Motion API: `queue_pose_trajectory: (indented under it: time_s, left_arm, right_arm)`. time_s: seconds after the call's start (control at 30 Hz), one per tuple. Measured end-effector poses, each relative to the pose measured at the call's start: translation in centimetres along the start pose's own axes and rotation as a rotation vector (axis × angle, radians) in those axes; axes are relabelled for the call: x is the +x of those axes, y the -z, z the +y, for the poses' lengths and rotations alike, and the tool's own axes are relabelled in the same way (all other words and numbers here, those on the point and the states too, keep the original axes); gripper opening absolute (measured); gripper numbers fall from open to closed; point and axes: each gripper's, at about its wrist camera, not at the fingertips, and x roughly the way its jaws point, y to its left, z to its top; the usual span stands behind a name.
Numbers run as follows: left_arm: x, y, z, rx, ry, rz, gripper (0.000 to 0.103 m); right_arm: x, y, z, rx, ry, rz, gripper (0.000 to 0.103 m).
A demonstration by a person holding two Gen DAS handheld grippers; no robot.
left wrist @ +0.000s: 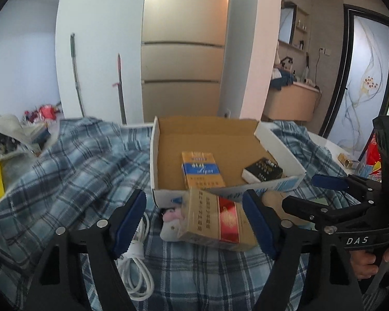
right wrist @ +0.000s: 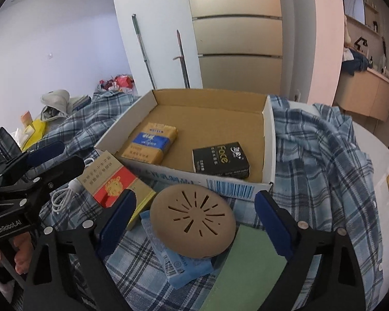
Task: Organize soft objects
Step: 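Grasp the red-white pack with the left gripper while the right grasps the beige soap dish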
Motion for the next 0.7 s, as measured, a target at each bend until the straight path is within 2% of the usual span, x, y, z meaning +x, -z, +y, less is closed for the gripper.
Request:
queue_pose_trajectory:
  time_s: [0.23, 0.33, 0.4, 0.7]
  left_arm:
    - [1.5, 0.1, 0.3, -0.026, 0.032, 0.083, 0.076]
    - [2.0, 0.3, 0.0, -0.01, 0.073, 0.124, 0.076]
    - [2.4, 0.4, -0.3, 0.003, 0.046, 0.141, 0.076]
    - [3.7, 0.5, 0.3, -0.032, 0.059, 0.217, 0.076]
  right_arm:
    - [2.3, 0.2, -0.8, 0.043, -0.053, 0.115, 0.087]
    - [2.9, 0.4, -1.0, 0.058, -0.069, 0.148, 0.084]
    - [3.0, 0.4, -1.0, 0.059, -0.067, 0.155, 0.082]
    - [3.3, 0.4, -0.8, 0.046, -0.066, 0.169, 0.077]
